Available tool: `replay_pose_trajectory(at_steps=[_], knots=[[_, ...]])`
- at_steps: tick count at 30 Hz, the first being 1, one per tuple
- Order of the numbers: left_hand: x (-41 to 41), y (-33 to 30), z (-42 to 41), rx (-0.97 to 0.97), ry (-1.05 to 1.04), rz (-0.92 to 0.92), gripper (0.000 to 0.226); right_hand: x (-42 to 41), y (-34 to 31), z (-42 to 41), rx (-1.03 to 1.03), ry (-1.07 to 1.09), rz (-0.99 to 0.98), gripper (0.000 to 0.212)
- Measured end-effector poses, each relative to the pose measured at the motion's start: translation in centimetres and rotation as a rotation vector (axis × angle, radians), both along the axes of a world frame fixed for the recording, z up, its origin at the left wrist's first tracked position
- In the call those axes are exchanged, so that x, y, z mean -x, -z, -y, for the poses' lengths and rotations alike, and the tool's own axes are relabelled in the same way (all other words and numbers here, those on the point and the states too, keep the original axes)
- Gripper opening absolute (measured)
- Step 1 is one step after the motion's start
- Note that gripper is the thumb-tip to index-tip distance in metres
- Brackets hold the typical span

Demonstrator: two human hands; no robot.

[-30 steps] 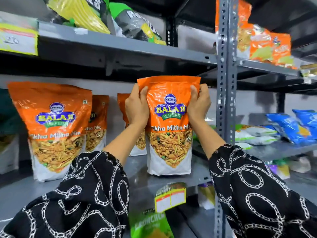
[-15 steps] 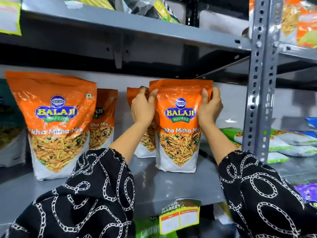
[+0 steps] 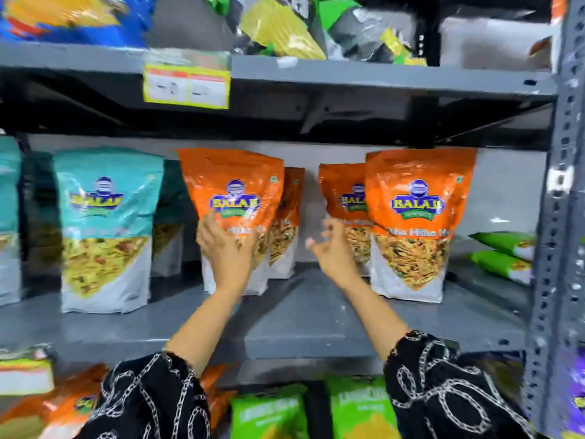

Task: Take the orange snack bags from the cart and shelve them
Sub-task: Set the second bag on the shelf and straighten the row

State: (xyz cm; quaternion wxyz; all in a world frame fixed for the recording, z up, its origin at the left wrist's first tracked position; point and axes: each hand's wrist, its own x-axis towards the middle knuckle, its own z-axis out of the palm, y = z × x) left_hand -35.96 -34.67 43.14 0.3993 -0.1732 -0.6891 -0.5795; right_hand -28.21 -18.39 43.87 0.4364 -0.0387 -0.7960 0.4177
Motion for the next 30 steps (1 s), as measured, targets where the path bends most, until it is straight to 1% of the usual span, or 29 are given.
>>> replay_pose_trajectory(at_steps=[2,3,4,5,6,7,8,12,14,18,23,26,27,28,29,30], knots=[[1.3,1.8,2.7,0.061,0.007,0.167,0.105,2.1,2.0,2.6,-0.002,-0.199,0.326,0.051],[1.9,2.2,3.6,0.078,0.083,0.271,0.113,3.1,2.9,3.5,-0.020,-0.271,0.427,0.056],[2.4,2.5,4.4,0.082,0.219,0.351,0.117,4.1,3.5,4.2,-0.021,-0.313,0.487,0.069],[2.7,2.7,4.8,0.085,0.383,0.397,0.112,4.9,3.8,4.8,0.007,-0.319,0.532,0.088],[2.8,2.9,5.0,0.098,0.502,0.412,0.099,5.6,3.9,5.3,0.047,-0.307,0.566,0.105],[2.9,3.1,5.0,0.112,0.554,0.408,0.086,6.1,3.9,5.7,0.076,-0.295,0.574,0.115],[3.0,3.4,4.9,0.122,0.568,0.396,0.079,6.5,4.0,5.8,0.094,-0.282,0.563,0.119],[3.5,4.6,4.6,0.224,0.566,0.380,0.085,6.1,4.7,5.9,0.096,-0.189,0.477,0.117],[4.0,4.9,4.3,0.289,0.580,0.405,0.085,5.1,5.0,5.3,0.089,-0.159,0.454,0.116],[4.1,5.0,4.0,0.387,0.600,0.458,0.095,3.4,5.4,4.5,0.066,-0.038,0.396,0.110],[4.4,5.1,4.2,0.351,0.609,0.498,0.096,3.1,5.2,4.8,0.009,0.001,0.432,0.111],[4.0,4.9,4.2,0.349,0.632,0.494,0.090,2.9,5.0,4.8,0.021,0.006,0.435,0.112],[3.7,4.6,4.0,0.361,0.597,0.459,0.089,2.8,4.9,4.7,0.025,0.001,0.440,0.114],[3.3,4.3,3.9,0.371,0.498,0.408,0.091,2.7,5.0,4.5,0.030,-0.017,0.450,0.118],[2.9,3.9,3.7,0.359,0.355,0.358,0.096,2.5,4.9,4.3,0.035,-0.043,0.466,0.121],[2.3,3.5,3.6,0.306,0.218,0.294,0.096,2.3,4.9,4.2,0.031,-0.063,0.475,0.122]])
